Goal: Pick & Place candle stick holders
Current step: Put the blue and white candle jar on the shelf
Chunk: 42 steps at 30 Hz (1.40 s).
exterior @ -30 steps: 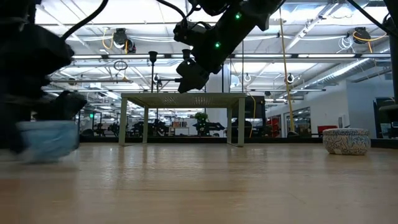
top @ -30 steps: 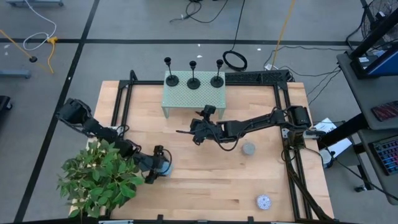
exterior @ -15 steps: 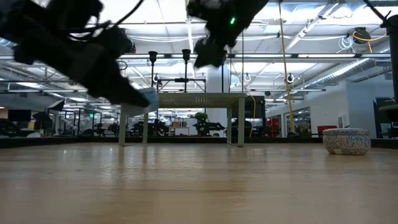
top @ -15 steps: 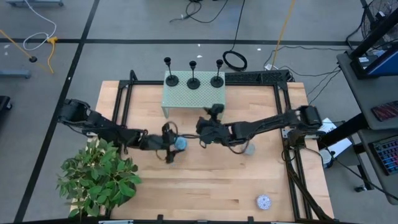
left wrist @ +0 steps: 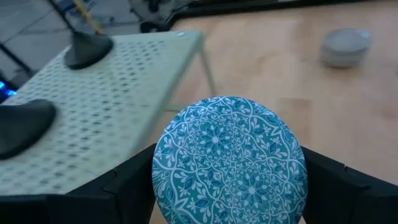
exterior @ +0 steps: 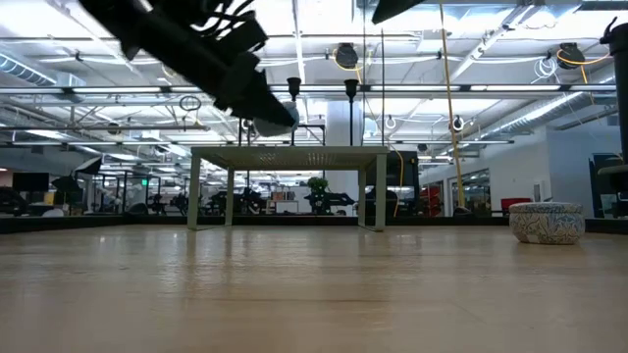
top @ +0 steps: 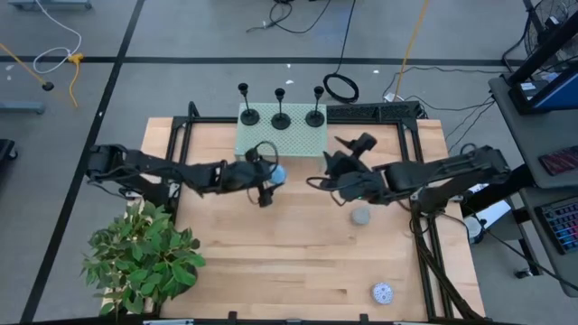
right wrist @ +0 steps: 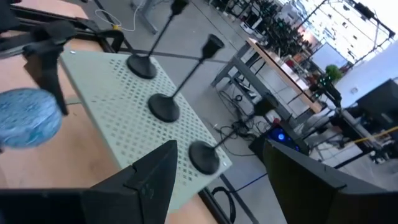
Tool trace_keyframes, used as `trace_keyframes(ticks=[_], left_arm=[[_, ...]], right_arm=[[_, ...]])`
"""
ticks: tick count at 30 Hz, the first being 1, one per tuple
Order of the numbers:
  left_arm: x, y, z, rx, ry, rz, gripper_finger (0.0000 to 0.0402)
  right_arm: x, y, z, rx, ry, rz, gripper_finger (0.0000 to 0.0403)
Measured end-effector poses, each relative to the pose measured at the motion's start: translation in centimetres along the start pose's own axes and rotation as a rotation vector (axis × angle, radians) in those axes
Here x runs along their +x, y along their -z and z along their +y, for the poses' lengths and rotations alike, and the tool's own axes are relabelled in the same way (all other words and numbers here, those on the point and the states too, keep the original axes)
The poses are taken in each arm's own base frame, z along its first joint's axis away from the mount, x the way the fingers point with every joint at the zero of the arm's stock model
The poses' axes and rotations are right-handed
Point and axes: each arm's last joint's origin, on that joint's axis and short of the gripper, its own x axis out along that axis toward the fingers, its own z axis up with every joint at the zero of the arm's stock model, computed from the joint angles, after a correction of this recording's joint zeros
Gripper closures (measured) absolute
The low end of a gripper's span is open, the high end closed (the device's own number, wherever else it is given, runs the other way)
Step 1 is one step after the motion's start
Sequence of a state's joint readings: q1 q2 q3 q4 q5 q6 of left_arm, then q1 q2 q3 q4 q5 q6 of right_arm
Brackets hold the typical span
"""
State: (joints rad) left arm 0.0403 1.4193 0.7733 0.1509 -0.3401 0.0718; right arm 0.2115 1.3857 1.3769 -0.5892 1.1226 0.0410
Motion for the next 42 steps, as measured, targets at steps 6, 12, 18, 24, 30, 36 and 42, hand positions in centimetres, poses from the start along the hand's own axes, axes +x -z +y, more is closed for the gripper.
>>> trace_keyframes(ticks=[6, 12, 18, 24, 30, 36, 42], left_arm=[[0.3, -2.5, 3.7, -0.058, -0.093, 0.092, 0.0073], [0.4, -2.9, 7.9, -0.144, -0.191, 0.190, 0.0093], [0.4, -1.2, 11.5, -0.261, -0.201, 0.278, 0.0090], [0.2, -0.2, 13.3, -0.308, -0.234, 0.344, 0.0062], [0.2, 0.0, 13.8, -0.330, -0.193, 0.340, 0.0073], [0.2, 0.0, 13.8, -0.285, -0.192, 0.344, 0.0059], [0.2, 0.0, 13.8, -0.262, -0.189, 0.347, 0.0028]], right_arm=[[-0.5, 0.3, -1.1, 0.010, -0.006, 0.014, 0.0170], [-0.6, 0.5, -0.6, 0.001, -0.179, 0.030, 0.0170], [-0.7, 0.5, -0.3, 0.003, -0.297, 0.038, 0.0170], [-0.7, 0.4, -0.3, 0.001, -0.314, 0.036, 0.0170], [-0.7, 0.4, -0.3, 0.000, -0.314, 0.035, 0.0170], [-0.7, 0.5, -0.3, -0.003, -0.314, 0.037, 0.0170], [-0.9, 1.1, -0.1, -0.033, -0.358, 0.087, 0.0170]])
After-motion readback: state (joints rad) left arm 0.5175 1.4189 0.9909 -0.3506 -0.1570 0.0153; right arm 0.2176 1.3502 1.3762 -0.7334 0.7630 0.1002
